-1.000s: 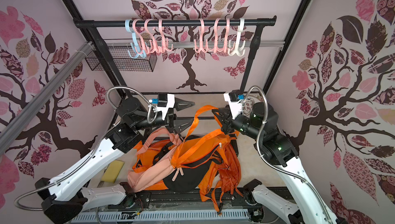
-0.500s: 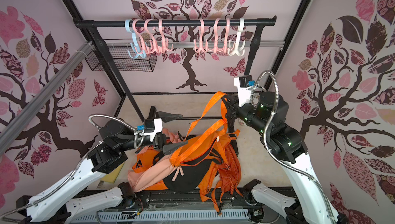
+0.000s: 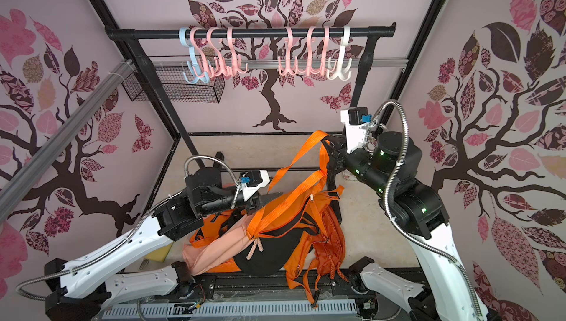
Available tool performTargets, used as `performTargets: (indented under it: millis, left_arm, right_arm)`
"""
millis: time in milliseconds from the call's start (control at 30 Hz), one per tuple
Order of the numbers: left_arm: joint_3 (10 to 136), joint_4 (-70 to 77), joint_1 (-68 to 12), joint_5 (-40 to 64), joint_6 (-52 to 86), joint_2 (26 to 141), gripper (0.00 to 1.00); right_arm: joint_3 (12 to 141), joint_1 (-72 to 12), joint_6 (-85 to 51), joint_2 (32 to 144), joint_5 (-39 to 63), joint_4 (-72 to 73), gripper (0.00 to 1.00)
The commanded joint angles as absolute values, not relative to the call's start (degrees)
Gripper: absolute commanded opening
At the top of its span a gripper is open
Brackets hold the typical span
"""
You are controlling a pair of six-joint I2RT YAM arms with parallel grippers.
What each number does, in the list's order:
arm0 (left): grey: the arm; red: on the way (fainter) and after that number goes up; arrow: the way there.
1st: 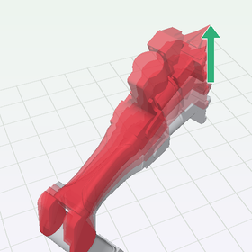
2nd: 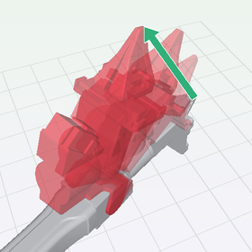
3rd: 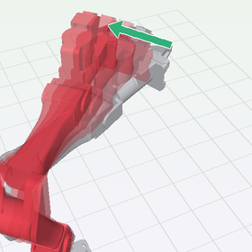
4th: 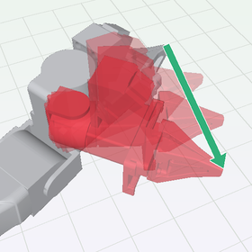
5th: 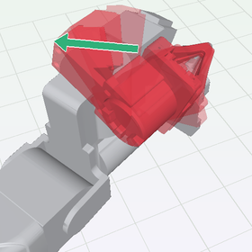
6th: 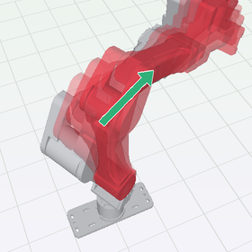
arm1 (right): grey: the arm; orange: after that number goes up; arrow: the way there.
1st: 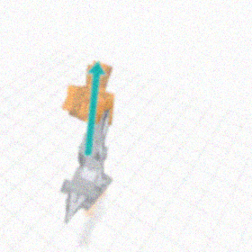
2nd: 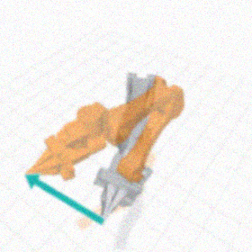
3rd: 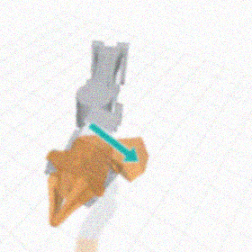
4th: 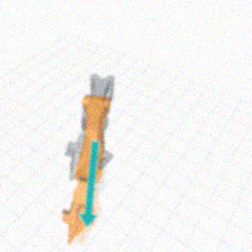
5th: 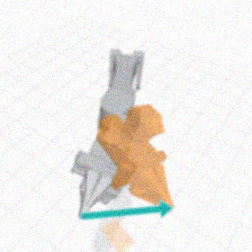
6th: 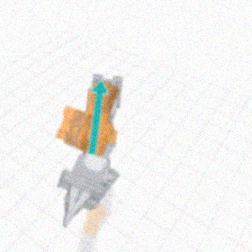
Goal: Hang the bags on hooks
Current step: Pick up the bag from the center of the board.
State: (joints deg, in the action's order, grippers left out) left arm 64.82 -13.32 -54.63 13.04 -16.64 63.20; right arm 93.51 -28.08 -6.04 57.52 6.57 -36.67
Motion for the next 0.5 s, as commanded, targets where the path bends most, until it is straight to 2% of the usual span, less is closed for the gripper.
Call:
performTargets:
  millis: [0, 33, 200, 300, 467]
  left_arm:
    - [69.70, -16.20, -54.62, 9.09, -17.06, 63.90, 0.06]
    - [70.56, -15.74, -54.67, 7.36, -17.11, 63.97, 0.00]
    - [81.26, -16.24, -54.61, 1.02, -14.70, 68.64, 0.00]
    - [93.55, -18.69, -54.38, -2.67, -12.99, 75.53, 0.00]
    - [115.38, -24.12, -51.90, -0.52, -8.36, 89.54, 0.00]
  right_arm:
    - [95.42, -28.37, -5.67, 57.24, 4.35, -37.62, 0.00]
    - [95.43, -28.33, -5.63, 57.22, 2.99, -37.90, 0.00]
    - [98.23, -28.32, -6.93, 59.02, -3.91, -36.75, 0.00]
    - [104.83, -28.36, -7.61, 62.77, -6.77, -37.22, 0.00]
    - [113.71, -28.26, -8.46, 67.10, -15.67, -34.57, 0.00]
